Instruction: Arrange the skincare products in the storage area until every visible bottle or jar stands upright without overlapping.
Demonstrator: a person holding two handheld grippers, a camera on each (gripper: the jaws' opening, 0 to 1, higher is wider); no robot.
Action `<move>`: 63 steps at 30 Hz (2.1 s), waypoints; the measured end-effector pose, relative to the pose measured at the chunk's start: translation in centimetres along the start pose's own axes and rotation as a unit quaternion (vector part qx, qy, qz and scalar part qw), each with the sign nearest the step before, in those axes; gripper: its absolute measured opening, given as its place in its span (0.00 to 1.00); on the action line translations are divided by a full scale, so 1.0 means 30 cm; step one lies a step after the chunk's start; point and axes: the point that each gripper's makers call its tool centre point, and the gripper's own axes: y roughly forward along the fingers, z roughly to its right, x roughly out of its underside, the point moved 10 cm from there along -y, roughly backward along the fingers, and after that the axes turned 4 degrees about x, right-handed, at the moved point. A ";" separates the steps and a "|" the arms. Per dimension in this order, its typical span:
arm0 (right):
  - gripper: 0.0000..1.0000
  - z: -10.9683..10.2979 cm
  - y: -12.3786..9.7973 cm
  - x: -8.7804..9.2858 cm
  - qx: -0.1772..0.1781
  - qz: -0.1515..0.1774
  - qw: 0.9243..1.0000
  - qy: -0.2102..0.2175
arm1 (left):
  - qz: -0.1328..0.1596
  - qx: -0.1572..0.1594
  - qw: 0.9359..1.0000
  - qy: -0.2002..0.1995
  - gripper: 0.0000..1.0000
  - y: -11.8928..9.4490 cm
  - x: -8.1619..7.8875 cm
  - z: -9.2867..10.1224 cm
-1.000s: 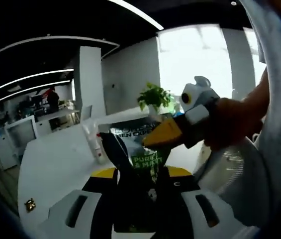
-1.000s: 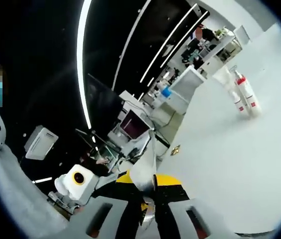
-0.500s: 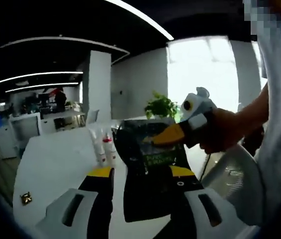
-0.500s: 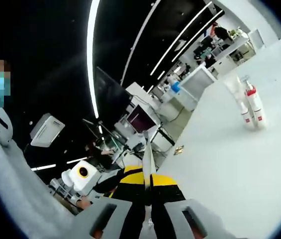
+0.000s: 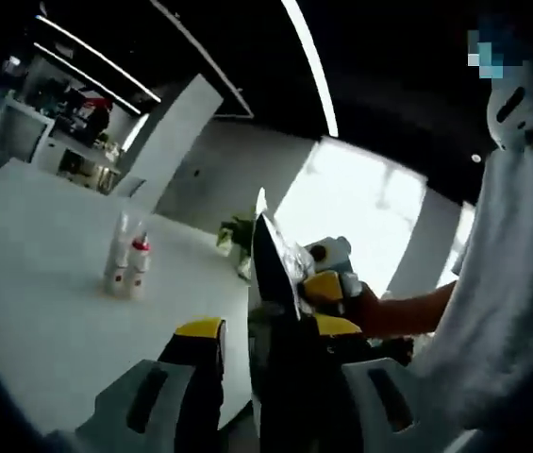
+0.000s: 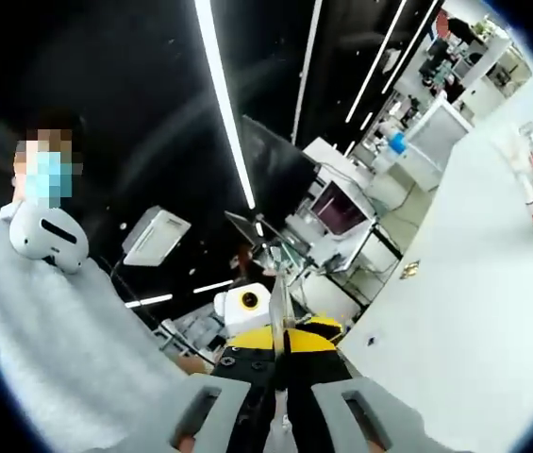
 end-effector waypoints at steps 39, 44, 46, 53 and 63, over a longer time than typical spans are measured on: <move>0.00 0.033 0.029 0.070 -0.011 -0.008 0.997 0.070 | 0.067 0.032 0.974 -0.216 0.00 -0.050 -0.012 -0.060; 0.00 0.043 0.007 0.053 -0.008 0.024 0.996 0.086 | 0.070 0.038 0.972 -0.223 0.02 -0.050 -0.011 -0.062; 0.00 0.050 -0.005 0.045 -0.010 0.033 0.994 0.099 | 0.081 0.034 0.971 -0.222 0.00 -0.053 -0.017 -0.061; 0.00 0.038 -0.009 0.044 -0.021 0.027 0.995 0.096 | 0.081 0.055 0.970 -0.221 0.00 -0.060 -0.019 -0.055; 0.00 0.036 -0.017 0.046 -0.019 0.018 0.995 0.100 | 0.122 0.047 0.963 -0.234 0.00 -0.076 -0.035 -0.056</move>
